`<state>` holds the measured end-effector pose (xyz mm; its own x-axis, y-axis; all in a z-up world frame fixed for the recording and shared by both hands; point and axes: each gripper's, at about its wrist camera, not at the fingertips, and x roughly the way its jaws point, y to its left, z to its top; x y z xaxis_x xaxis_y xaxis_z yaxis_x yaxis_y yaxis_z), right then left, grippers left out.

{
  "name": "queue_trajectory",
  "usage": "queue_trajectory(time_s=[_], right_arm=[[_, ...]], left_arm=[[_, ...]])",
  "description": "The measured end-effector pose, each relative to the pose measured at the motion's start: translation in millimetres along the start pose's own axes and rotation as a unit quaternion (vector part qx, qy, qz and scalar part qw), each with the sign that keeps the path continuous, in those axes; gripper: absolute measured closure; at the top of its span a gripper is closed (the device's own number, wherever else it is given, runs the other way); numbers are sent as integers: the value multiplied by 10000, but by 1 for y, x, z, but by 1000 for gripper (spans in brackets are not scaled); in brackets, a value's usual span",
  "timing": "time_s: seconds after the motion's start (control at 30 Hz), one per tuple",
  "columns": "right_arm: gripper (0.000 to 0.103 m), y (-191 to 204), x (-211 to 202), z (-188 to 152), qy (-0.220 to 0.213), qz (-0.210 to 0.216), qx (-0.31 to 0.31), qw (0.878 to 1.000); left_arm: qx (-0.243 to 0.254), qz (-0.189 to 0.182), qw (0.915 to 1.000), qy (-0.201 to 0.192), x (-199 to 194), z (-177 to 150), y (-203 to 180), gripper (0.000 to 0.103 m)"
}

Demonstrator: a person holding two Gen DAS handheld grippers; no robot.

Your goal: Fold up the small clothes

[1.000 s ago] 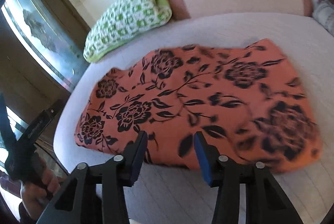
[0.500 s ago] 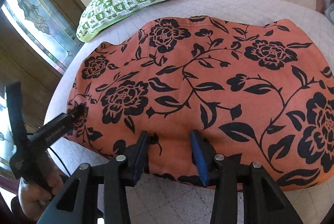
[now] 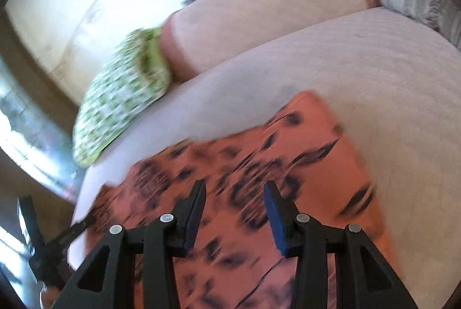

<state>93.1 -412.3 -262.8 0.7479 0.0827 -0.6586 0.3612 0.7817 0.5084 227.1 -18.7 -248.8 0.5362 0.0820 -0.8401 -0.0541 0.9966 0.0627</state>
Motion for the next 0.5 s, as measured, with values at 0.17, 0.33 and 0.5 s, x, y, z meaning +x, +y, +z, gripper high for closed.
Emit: queue_trajectory(time_s=[0.17,0.33,0.5], right_arm=[[56,-48,44,14,399,-554,673,9954],[56,-32,36,15,225,-785,240,9964],[56,3,-7,-8,-104,-406,-317,9986]], left_arm=[[-280,-232,9992,185,19,-4,12,13],[-246,-212,9994,96,16,-12,12,11],[-350,-316,9987,-175,-26,-34,30,11]])
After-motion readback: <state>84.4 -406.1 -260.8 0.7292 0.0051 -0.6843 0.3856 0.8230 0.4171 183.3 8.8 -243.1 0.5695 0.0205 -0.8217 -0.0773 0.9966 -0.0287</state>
